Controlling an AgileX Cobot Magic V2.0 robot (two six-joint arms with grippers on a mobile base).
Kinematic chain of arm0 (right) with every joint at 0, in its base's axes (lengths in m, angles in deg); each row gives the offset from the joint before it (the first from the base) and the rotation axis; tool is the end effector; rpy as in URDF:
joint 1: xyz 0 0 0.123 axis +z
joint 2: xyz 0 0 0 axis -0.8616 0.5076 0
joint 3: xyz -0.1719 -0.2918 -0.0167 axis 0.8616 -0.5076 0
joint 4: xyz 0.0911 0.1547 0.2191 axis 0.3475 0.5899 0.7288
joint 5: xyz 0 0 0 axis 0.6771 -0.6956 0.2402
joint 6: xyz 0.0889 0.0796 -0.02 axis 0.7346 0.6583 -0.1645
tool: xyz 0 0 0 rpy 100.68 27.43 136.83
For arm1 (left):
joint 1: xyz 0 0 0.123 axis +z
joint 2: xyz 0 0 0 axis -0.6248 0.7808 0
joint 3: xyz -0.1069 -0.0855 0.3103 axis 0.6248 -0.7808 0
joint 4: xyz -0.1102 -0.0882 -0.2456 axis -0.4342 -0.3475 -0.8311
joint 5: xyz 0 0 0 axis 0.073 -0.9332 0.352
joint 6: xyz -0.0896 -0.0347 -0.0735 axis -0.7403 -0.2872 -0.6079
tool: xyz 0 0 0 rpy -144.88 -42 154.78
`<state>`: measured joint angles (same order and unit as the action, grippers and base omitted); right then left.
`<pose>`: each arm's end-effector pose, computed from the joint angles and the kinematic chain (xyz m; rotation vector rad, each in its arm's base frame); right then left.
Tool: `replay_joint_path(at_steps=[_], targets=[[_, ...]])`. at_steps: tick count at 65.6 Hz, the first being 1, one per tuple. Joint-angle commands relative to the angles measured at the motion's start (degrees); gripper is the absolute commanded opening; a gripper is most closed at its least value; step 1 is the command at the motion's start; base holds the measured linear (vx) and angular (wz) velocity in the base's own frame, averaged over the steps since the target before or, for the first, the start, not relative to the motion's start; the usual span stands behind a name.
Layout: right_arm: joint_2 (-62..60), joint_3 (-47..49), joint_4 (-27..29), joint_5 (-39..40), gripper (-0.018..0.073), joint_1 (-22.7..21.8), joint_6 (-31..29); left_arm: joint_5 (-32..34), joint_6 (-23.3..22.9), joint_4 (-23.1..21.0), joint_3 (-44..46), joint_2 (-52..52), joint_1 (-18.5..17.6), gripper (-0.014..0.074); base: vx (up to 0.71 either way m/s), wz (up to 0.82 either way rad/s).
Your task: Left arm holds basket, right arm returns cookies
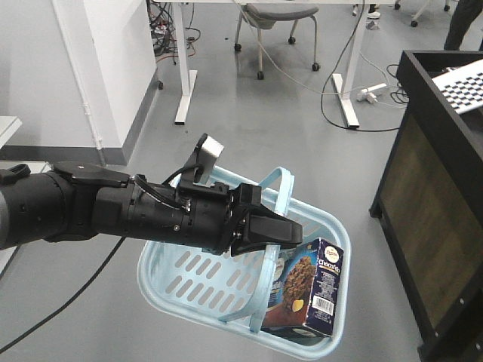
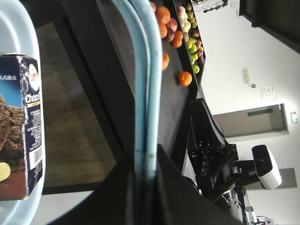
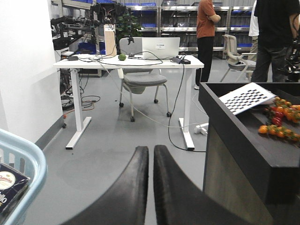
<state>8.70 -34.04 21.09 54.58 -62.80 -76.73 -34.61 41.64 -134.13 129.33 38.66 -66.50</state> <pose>0.0641 -0.0036 0.1971 0.0457 1.5666 -0.0437 0.3017 -0.2733 0.2835 0.2851 2.2992 -1.7849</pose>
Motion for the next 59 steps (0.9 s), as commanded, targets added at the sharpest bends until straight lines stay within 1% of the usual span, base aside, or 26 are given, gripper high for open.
replay_joint_path(at_steps=[1,16,27,37,59], targets=[[-0.5,-1.0,-0.6,4.3,-0.0006,-0.1,-0.1,-3.6,0.3,-6.7,1.5,-3.3,-0.1,-0.0003,0.35,0.09],[-0.5,-1.0,-0.6,4.3,-0.0006,-0.1,-0.1,-3.6,0.3,-6.7,1.5,-3.3,-0.1,-0.0003,0.34,0.13],[-0.5,-1.0,-0.6,4.3,-0.0006,-0.1,-0.1,-3.6,0.3,-6.7,1.5,-3.3,-0.1,-0.0003,0.31,0.40],[-0.5,-1.0,-0.6,4.3,-0.0006,-0.1,-0.1,-3.6,0.3,-6.7,1.5,-3.3,-0.1,-0.0003,0.30,0.71],[-0.5,-1.0,-0.6,4.3,-0.0006,-0.1,-0.1,-3.6,0.3,-6.7,1.5,-3.3,-0.1,-0.0003,0.29,0.89]])
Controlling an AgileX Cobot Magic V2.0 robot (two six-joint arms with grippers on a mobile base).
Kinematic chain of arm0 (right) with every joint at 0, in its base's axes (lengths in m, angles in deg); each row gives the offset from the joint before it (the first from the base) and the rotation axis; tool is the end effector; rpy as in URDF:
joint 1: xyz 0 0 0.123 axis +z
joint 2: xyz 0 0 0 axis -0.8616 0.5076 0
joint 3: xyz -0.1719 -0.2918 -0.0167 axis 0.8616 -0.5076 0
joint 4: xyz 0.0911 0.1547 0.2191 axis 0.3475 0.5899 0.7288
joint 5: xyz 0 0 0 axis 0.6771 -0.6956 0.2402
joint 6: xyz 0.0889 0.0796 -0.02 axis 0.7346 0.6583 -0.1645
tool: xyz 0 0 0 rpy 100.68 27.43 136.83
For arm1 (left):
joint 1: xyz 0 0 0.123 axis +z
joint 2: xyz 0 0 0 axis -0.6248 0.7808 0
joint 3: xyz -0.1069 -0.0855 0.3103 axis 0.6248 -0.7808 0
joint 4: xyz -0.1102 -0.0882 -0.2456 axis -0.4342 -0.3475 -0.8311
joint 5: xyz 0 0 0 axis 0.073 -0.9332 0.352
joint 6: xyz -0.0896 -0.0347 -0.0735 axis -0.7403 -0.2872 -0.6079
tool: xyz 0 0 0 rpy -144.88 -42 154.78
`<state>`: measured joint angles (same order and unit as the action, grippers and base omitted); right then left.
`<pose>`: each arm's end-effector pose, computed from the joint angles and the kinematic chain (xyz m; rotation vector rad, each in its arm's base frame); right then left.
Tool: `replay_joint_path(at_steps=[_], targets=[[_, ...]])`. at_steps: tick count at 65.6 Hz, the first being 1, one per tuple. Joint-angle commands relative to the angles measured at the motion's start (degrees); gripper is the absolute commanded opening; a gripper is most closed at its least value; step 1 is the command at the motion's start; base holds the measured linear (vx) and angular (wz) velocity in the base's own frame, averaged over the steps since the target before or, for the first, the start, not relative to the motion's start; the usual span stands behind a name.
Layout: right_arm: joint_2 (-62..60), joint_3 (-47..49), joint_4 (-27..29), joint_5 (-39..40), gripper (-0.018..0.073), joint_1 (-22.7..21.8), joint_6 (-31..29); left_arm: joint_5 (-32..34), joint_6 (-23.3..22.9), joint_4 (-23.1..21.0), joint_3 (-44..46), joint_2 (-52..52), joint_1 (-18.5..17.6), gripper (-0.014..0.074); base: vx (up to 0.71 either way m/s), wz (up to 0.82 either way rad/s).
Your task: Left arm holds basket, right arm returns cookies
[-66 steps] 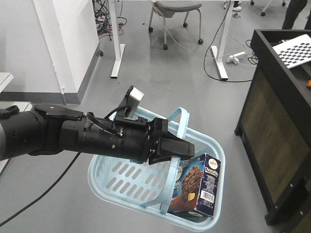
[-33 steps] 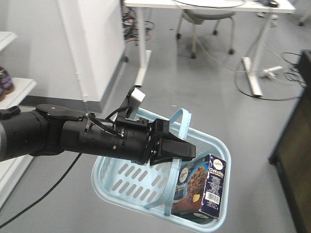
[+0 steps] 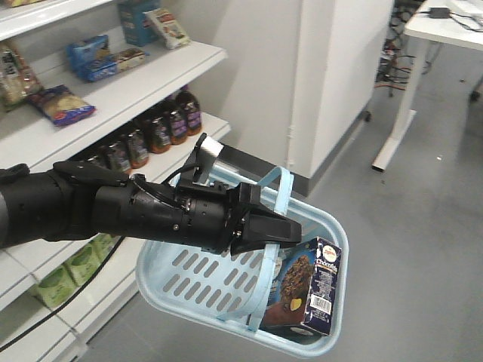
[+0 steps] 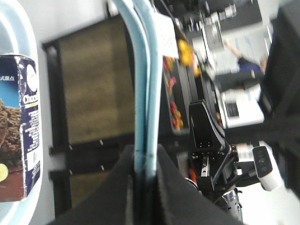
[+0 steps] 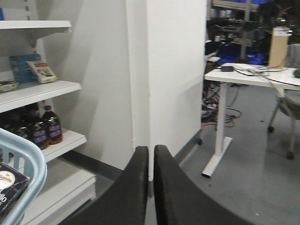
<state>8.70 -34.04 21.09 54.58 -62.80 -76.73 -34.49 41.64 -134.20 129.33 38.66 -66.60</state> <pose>0.0641 -0.0036 0.1971 0.0457 1.5666 -0.0437 0.3015 -0.2738 0.2834 0.2842 2.2993 -1.7845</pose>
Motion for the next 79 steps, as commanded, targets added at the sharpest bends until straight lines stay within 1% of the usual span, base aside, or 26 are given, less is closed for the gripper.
replay_joint_path(at_steps=[1,22,52,79], targets=[[-0.5,-1.0,-0.6,4.3,-0.0006,-0.1,-0.1,-3.7,0.3,-6.6,1.5,-3.3,0.0,-0.0003,0.28,0.80],[-0.5,-1.0,-0.6,4.3,-0.0006,-0.1,-0.1,-3.7,0.3,-6.6,1.5,-3.3,0.0,-0.0003,0.25,0.73],[-0.5,-1.0,-0.6,4.3,-0.0006,-0.1,-0.1,-3.7,0.3,-6.6,1.5,-3.3,0.0,-0.0003,0.23,0.88],[-0.5,-1.0,-0.6,4.3,-0.0006,-0.1,-0.1,-3.7,0.3,-6.6,1.5,-3.3,0.0,-0.0003,0.13,0.52]])
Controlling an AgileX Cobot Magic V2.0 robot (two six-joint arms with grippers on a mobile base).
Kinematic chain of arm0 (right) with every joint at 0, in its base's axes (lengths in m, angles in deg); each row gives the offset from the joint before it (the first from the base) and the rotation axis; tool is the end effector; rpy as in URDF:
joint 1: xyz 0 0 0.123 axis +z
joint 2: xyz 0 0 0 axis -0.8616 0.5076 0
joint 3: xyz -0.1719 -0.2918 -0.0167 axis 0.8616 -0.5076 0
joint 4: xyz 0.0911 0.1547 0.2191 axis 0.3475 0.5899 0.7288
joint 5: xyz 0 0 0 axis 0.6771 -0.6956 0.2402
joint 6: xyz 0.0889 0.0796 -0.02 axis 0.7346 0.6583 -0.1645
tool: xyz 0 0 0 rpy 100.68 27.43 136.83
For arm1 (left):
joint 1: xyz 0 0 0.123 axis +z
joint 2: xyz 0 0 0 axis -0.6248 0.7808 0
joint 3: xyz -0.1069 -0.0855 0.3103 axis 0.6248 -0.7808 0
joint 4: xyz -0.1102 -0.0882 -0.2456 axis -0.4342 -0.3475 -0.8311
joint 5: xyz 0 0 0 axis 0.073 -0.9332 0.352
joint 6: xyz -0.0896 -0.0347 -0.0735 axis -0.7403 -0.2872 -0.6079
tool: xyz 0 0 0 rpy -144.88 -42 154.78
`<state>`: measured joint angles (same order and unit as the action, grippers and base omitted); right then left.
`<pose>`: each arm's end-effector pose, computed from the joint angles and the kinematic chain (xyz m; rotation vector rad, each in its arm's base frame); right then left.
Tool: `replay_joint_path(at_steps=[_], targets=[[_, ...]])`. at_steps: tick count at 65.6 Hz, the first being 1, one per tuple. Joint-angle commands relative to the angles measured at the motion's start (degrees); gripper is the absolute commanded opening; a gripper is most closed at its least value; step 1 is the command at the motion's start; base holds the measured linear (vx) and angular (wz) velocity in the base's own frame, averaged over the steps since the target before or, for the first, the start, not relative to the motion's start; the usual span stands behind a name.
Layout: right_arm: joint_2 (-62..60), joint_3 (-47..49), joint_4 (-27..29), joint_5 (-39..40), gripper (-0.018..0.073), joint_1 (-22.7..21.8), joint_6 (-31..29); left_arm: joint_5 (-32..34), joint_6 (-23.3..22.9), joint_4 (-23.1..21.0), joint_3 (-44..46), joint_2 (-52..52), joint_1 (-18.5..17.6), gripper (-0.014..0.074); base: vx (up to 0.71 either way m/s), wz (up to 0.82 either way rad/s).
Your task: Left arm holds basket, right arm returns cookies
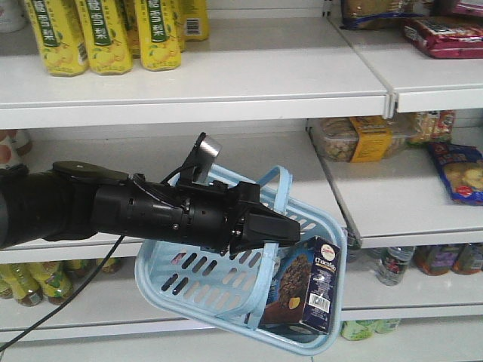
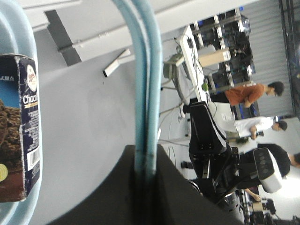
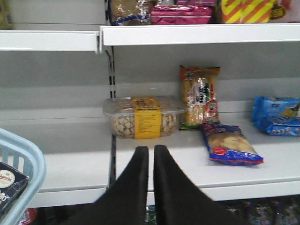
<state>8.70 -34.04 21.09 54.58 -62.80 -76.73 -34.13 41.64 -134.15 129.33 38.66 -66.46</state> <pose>0.0641 -0.0036 0.1971 0.0457 1.5666 -0.0437 0.3028 -0.2729 0.2830 0.2775 2.3002 -1.7760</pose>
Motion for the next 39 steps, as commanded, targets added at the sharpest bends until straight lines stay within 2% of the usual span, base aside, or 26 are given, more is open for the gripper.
replay_joint_path(at_steps=[1,17,39], targets=[[-0.5,-1.0,-0.6,4.3,-0.0006,-0.1,-0.1,-4.1,0.3,-6.7,1.5,-3.3,-0.1,-0.0003,0.10,0.40],[-0.5,-1.0,-0.6,4.3,-0.0006,-0.1,-0.1,-4.1,0.3,-6.7,1.5,-3.3,-0.1,-0.0003,0.08,0.32],[-0.5,-1.0,-0.6,4.3,-0.0006,-0.1,-0.1,-4.1,0.3,-6.7,1.5,-3.3,-0.1,-0.0003,0.05,0.10]])
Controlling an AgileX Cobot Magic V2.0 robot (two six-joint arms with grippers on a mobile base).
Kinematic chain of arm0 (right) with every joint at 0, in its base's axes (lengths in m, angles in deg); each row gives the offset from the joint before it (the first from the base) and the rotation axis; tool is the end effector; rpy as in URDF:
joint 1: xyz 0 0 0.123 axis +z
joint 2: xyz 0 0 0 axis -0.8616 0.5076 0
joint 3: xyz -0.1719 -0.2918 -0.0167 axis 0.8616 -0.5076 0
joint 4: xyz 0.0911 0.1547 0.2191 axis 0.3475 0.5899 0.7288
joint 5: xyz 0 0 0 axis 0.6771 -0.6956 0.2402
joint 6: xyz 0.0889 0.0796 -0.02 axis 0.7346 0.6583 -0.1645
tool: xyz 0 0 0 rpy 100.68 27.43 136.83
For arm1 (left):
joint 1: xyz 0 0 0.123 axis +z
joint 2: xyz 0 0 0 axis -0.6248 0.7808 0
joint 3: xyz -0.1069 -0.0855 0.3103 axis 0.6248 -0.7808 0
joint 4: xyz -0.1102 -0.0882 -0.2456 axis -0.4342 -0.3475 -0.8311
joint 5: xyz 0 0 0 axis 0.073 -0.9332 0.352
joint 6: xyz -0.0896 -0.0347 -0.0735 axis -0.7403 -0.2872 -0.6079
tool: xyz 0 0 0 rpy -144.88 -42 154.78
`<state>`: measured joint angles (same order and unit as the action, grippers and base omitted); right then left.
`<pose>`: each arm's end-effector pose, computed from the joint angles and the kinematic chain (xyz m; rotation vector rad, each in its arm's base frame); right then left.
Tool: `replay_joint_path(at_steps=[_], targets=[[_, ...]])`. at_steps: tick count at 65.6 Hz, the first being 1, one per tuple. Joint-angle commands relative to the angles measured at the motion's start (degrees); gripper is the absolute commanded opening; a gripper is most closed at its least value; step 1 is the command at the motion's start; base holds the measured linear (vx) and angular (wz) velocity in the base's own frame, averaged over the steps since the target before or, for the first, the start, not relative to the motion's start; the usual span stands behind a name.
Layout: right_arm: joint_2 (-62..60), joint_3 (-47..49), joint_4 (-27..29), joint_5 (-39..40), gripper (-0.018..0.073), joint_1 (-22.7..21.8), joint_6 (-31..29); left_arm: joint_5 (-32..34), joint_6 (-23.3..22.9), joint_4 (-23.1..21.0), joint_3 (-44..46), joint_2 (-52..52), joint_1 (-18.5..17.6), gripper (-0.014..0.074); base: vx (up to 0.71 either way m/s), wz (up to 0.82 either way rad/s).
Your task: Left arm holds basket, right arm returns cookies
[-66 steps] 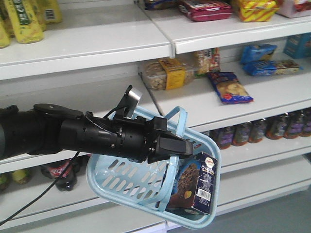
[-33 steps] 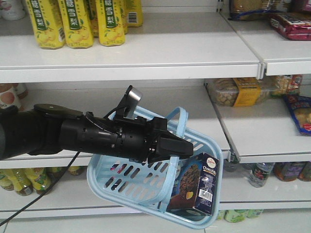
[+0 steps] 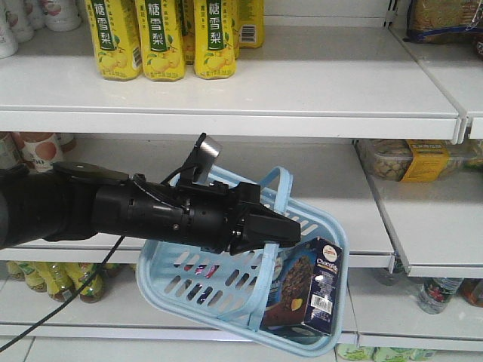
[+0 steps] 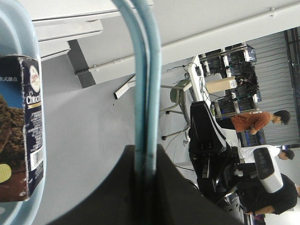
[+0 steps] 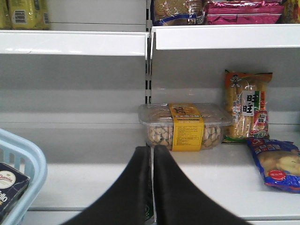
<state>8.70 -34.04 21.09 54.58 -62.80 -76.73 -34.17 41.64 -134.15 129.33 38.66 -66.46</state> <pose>0.0641 -0.0036 0.1971 0.0457 1.5666 -0.0437 0.3027 -0.2729 0.2830 0.2780 2.3001 -1.7767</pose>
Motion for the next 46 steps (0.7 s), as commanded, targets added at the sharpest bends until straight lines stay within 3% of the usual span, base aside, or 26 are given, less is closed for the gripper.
replay_joint_path(at_steps=[1,46], targets=[[-0.5,-1.0,-0.6,4.3,-0.0006,-0.1,-0.1,-4.0,0.3,-6.7,1.5,-3.3,-0.1,-0.0003,0.03,0.04],[-0.5,-1.0,-0.6,4.3,-0.0006,-0.1,-0.1,-4.0,0.3,-6.7,1.5,-3.3,-0.1,-0.0003,0.04,-0.01]])
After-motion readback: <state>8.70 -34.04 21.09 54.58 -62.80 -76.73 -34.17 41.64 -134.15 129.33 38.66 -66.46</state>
